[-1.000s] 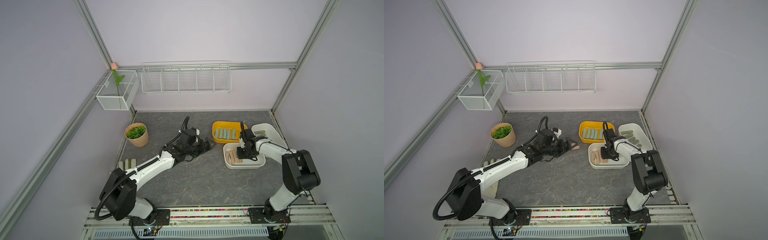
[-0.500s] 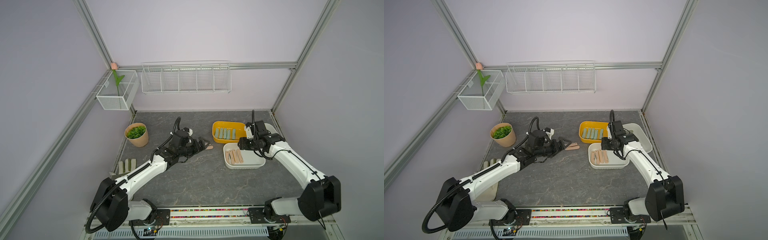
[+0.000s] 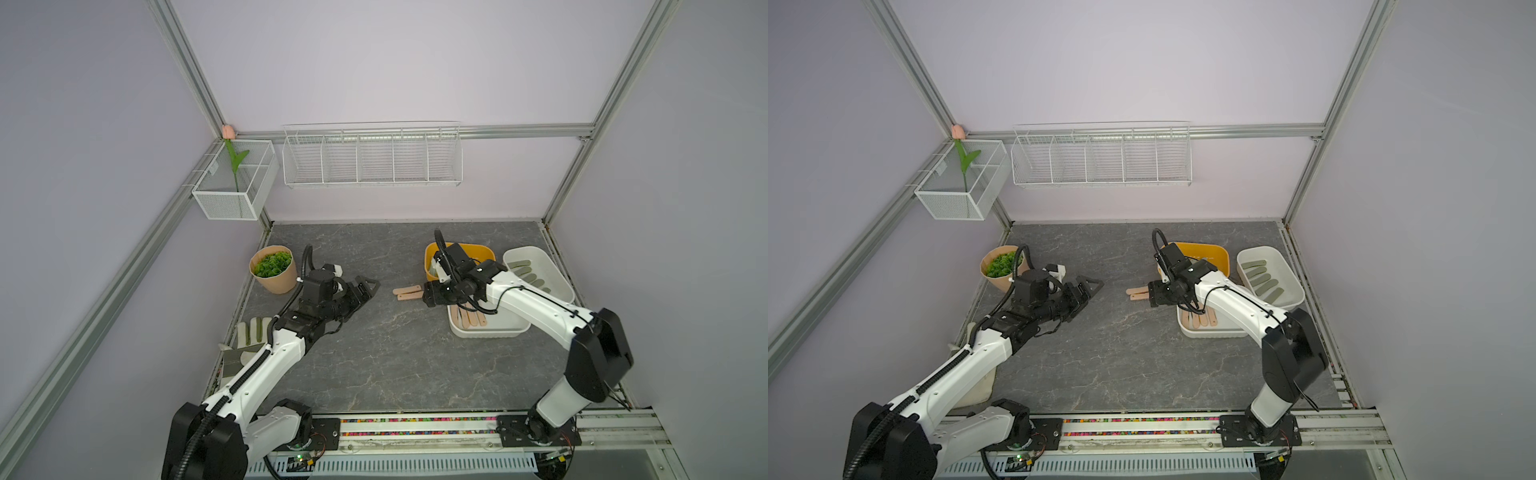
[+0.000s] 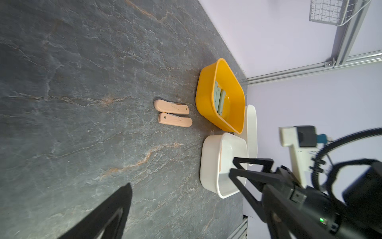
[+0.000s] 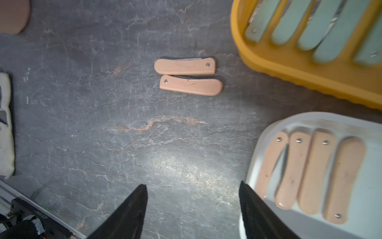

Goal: Place the fruit knives into the storage box by color
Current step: Pick up the fruit knife from the center of the board.

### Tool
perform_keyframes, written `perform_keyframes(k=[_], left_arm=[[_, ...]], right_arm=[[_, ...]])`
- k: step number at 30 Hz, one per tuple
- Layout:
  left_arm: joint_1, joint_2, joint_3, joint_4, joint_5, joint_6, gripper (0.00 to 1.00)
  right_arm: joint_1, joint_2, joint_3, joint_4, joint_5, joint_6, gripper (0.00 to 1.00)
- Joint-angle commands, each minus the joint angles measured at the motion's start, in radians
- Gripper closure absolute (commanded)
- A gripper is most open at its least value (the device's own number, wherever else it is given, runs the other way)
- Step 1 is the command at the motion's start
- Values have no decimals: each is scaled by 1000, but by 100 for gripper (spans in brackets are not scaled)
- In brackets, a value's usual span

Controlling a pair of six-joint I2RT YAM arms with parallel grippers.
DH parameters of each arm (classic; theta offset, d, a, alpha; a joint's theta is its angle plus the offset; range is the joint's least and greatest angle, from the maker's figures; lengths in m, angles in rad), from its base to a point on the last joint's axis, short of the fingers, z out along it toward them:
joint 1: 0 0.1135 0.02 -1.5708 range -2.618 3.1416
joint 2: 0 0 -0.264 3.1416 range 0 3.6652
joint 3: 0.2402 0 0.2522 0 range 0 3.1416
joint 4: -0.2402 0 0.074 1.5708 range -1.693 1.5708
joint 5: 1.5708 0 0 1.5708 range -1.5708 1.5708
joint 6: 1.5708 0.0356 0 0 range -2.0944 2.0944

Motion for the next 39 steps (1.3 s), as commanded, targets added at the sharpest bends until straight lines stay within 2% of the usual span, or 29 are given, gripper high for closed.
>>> perform_keyframes(k=[1,13,23,31,35,39], left_arm=[[11,-44,-13,-36,21,21,1],[16,-91,-18,-81,21,42,1],[30,-93,-13,-82,37,47,1],[41,-98,-10,-89,44,48,1],[45,-102,-8,-94,45,50,1],[45,-105,-13,-93,45,47,1]], right_arm=[[25,102,55,4,19,67,25],[10,348,193,12,23,136,24],[-33,448,264,71,-63,137,24],[-30,577,451,33,-157,90,26],[-13,615,531,-37,-125,56,27],[7,606,510,-73,-48,23,29]])
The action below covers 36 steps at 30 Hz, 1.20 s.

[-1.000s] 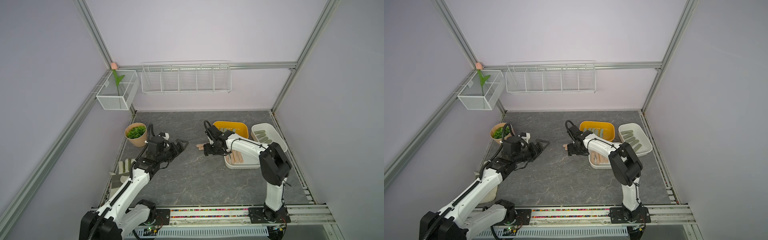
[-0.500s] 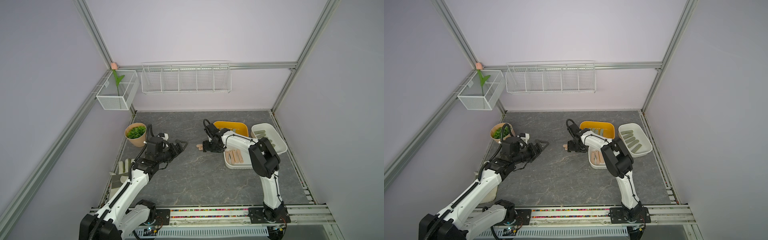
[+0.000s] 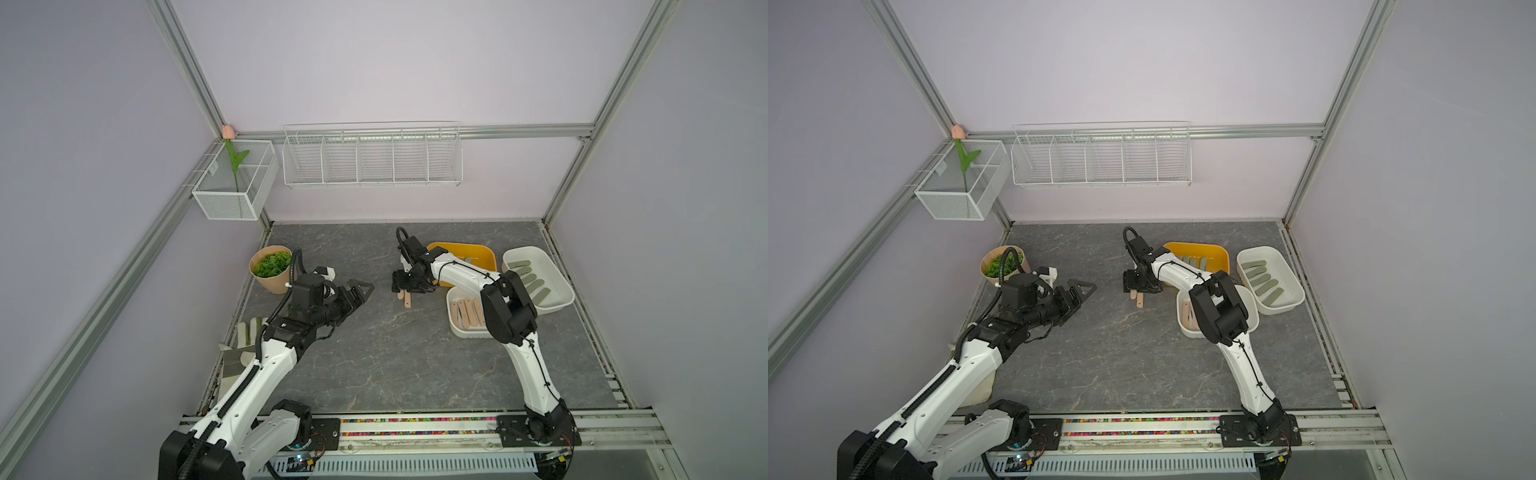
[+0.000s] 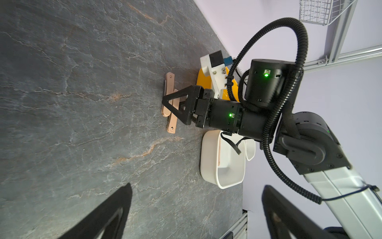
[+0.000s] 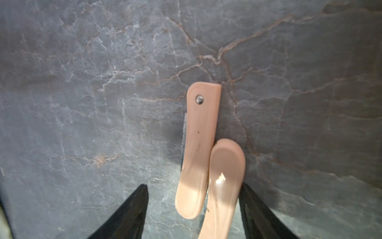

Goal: Place the fruit knives into the storage box by color
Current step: Pick up the fruit knife from the center of the board.

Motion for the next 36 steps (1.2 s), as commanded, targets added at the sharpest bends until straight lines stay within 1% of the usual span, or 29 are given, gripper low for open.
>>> perform_keyframes(k=[1,8,14,23,29,36], left_arm=[[7,-16,-6,-4,7,13,1],[6,-4,-6,4,11,4,1],[6,2,-6,21,10,-11,1],[7,10,-6,27,7,-20,1],[6,24,0,32,7,-22,1],[6,34,3,35,7,-19,1]], right_arm=[[25,5,-21,-78,61,-44,29],[30,-72,-187,-26,123,-64,32],[38,-99,-259,-14,167,-87,36],[43,-105,-289,-61,268,-101,50],[42,-92,-274,-52,250,-107,49],[43,-24,-188,-81,245,-117,48]])
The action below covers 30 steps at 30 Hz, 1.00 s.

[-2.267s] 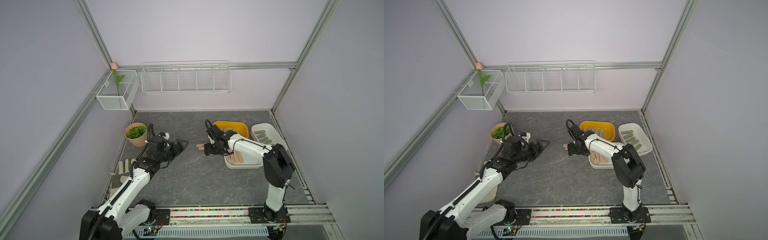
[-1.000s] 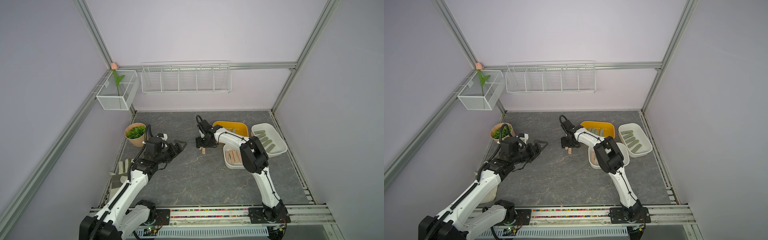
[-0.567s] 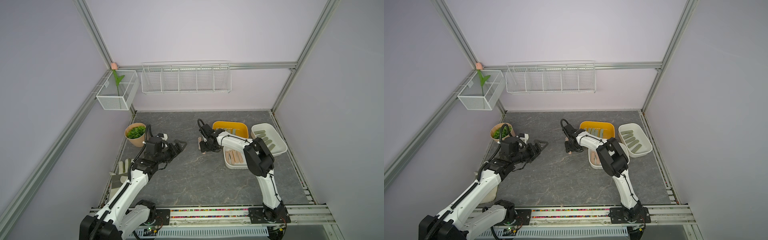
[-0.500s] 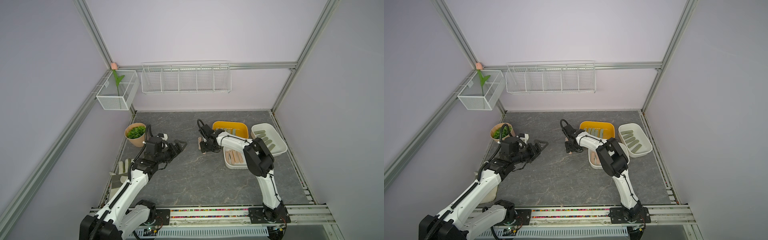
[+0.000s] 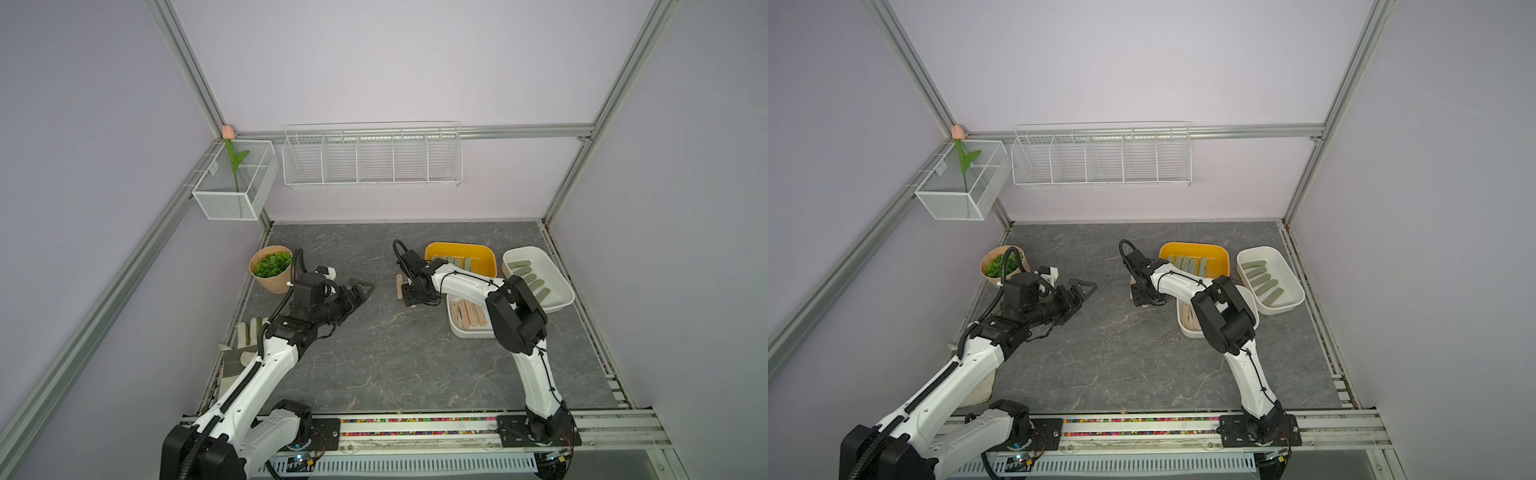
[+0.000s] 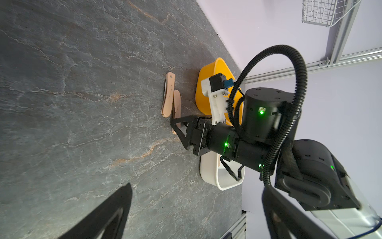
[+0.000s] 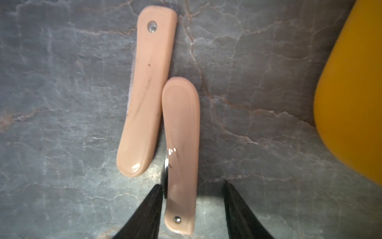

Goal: Place the fruit knives into the storage box by color
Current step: Pick up the fruit knife from the center of the board.

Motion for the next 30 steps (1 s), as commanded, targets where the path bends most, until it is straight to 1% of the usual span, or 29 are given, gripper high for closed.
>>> perform_keyframes(k=[1,9,19,30], left_arm=[[6,9,3,17,3,-10,1],[6,17,3,18,5,-4,1],[6,22,3,22,4,-3,1],[6,33,3,34,6,-4,1]], right_arm=[[-5,93,16,-94,9,-13,48],[-6,163,124,-137,13,-15,50],[-8,203,209,-163,22,-10,50],[-9,251,282,-191,36,-8,57]])
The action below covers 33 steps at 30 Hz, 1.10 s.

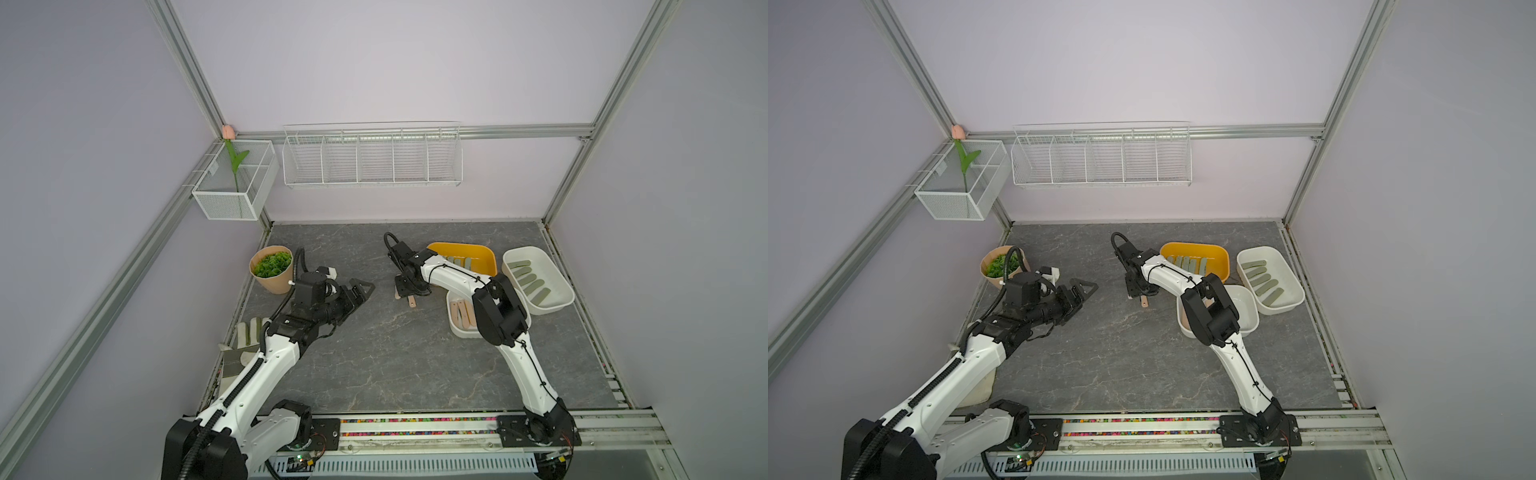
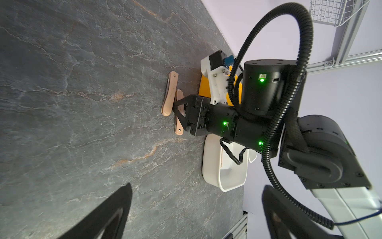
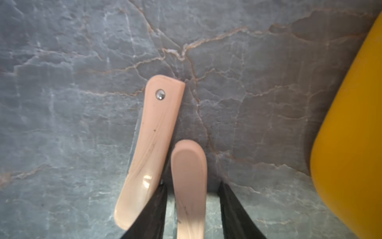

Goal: Place the fruit knives into the storage box by color
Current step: Pick up the fruit knife from the center of the board.

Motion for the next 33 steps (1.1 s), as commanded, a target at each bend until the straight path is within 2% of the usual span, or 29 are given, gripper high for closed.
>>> perform_keyframes(k=[1,13,19,33], left_arm=[[4,9,3,25,7,-5,1],[4,4,3,21,6,-6,1],[4,9,6,20,4,-9,1],[3,16,17,11,-2,-15,1]], right_arm=[[-6,81,-10,-47,-13,-2,58],[-2,53,-47,-31,-9,9,68],[-2,-23,-122,13,-27,13,73],[-3,-249,-277,101,-67,30,75]])
